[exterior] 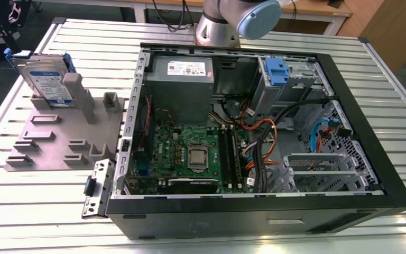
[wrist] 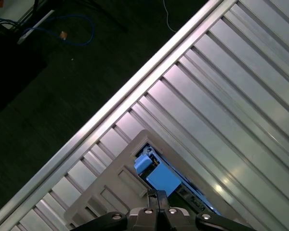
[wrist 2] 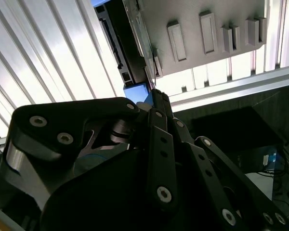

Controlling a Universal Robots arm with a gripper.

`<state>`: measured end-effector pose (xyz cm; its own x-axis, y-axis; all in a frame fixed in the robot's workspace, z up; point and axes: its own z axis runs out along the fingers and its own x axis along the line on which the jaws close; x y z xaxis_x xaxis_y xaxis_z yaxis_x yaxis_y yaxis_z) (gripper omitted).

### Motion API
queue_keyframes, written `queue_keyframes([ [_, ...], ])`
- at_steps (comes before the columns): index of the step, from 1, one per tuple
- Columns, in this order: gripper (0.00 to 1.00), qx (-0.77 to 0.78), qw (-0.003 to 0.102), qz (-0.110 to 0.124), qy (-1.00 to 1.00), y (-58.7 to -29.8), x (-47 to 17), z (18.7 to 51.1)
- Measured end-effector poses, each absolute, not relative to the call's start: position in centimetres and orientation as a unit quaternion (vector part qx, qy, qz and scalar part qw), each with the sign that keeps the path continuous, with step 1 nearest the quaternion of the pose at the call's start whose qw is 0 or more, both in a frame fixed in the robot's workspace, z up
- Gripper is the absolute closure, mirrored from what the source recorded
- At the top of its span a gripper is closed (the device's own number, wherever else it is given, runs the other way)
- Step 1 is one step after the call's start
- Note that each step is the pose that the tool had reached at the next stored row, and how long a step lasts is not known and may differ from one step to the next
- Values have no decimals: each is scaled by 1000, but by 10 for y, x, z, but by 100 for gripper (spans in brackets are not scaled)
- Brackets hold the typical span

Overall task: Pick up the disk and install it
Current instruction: 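Pick up the disk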

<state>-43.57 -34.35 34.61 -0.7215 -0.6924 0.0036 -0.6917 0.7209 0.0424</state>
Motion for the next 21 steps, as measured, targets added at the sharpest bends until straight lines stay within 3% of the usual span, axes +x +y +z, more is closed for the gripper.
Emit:
queue_keyframes([
  [21,89,384,10,-19,-923,-344,-436,346],
])
